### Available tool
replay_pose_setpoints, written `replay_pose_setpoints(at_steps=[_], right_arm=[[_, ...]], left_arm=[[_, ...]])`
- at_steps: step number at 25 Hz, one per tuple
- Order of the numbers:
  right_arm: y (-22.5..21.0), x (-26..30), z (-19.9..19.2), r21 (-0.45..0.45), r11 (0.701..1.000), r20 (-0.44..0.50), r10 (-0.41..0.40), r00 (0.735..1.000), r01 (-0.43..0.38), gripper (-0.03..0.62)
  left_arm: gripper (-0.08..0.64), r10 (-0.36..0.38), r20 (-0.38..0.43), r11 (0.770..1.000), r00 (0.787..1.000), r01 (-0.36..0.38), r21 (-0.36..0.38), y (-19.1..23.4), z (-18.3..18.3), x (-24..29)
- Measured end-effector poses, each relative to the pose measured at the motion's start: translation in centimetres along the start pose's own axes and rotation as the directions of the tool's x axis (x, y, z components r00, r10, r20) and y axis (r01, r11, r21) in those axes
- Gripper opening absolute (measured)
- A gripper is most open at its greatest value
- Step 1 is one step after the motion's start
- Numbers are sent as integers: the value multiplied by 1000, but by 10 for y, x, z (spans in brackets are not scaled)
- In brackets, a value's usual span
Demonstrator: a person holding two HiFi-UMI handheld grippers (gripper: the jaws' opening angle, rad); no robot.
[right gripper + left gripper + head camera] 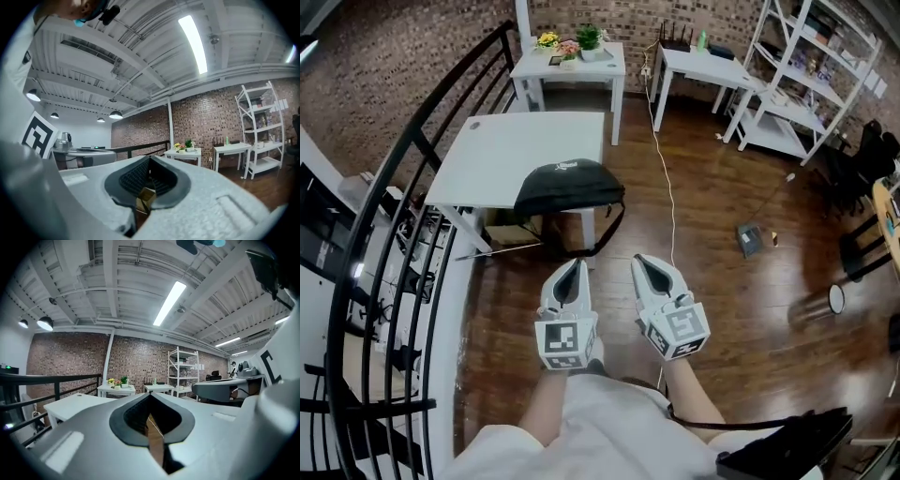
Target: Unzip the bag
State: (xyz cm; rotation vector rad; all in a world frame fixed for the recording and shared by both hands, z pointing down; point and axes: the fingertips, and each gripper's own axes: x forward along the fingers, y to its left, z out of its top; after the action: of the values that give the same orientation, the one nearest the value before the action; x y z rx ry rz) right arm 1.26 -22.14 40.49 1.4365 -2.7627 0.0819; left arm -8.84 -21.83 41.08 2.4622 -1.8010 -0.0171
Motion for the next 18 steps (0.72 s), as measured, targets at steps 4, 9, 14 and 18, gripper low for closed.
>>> replay_pose_setpoints(at_steps=[4, 9, 14, 18], right_arm=[[-44, 59, 2, -2, 1000, -11, -26, 1000, 26, -8], [-101, 112, -33, 30, 999, -83, -21, 996, 23, -8], [-162, 173, -90, -9, 1000, -163, 21, 986, -23, -8], [-196, 213, -149, 21, 996, -258, 94, 962, -91, 3]], left_arm=[[17, -2, 12, 1000, 1000, 2, -10, 26, 14, 65], [17, 19, -76, 1000, 997, -21, -18, 46, -19, 135], [17, 59, -163, 997, 985, -67, -44, 58, -68, 212], [17, 89, -224, 994, 971, -102, -50, 61, -114, 262]])
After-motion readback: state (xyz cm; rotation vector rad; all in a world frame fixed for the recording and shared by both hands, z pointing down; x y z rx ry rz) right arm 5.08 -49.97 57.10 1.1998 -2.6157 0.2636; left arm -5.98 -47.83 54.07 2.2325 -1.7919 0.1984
